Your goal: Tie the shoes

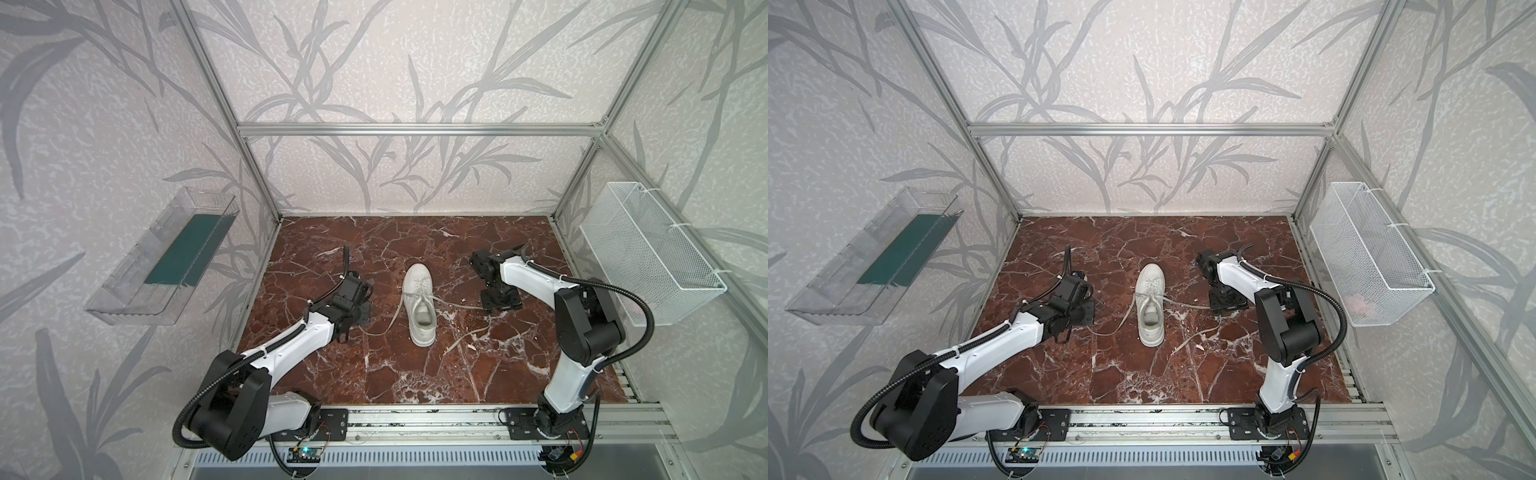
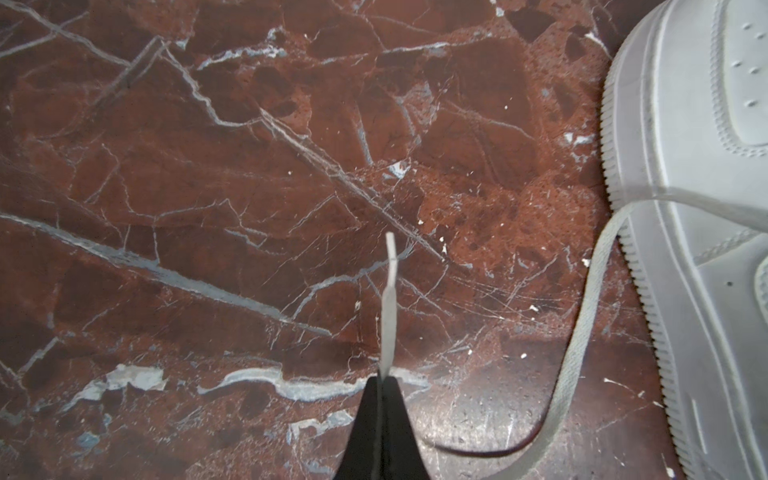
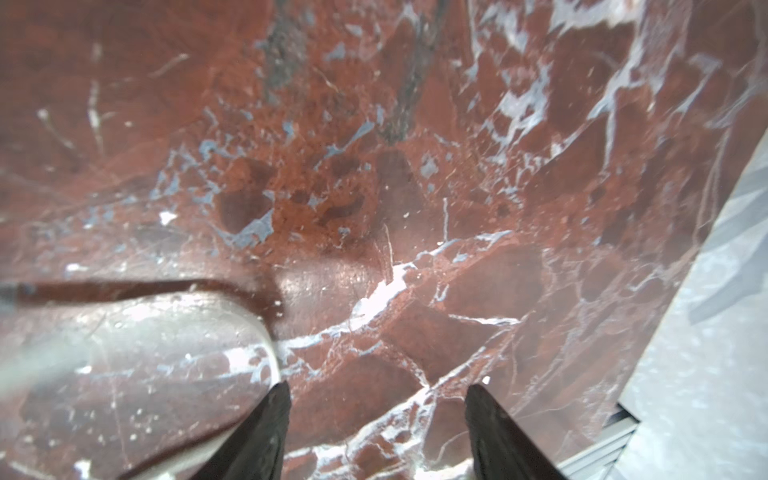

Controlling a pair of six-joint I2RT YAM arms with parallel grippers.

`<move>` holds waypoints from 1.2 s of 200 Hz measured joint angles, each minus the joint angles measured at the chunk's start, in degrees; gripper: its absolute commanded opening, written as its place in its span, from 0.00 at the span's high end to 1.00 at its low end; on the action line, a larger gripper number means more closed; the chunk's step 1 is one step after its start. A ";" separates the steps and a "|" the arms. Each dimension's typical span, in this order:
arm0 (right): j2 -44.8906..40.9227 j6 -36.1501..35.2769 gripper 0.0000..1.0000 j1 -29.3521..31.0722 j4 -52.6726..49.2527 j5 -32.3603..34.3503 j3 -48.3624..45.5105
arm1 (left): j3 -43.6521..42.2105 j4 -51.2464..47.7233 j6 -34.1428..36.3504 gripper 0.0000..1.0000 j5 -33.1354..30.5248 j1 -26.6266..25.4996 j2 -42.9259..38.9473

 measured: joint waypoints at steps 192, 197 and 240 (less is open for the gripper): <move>-8.96 10.19 0.57 3.37 14.03 -31.10 -14.58 | -0.98 2.62 -1.64 0.96 7.13 0.61 4.26; -8.66 10.36 0.59 3.43 14.12 -31.08 -14.58 | -0.98 2.62 -1.66 0.96 7.21 0.61 4.31; -5.33 10.49 0.66 3.93 14.53 -30.71 -14.40 | -0.79 2.56 -1.60 0.96 7.30 0.61 5.86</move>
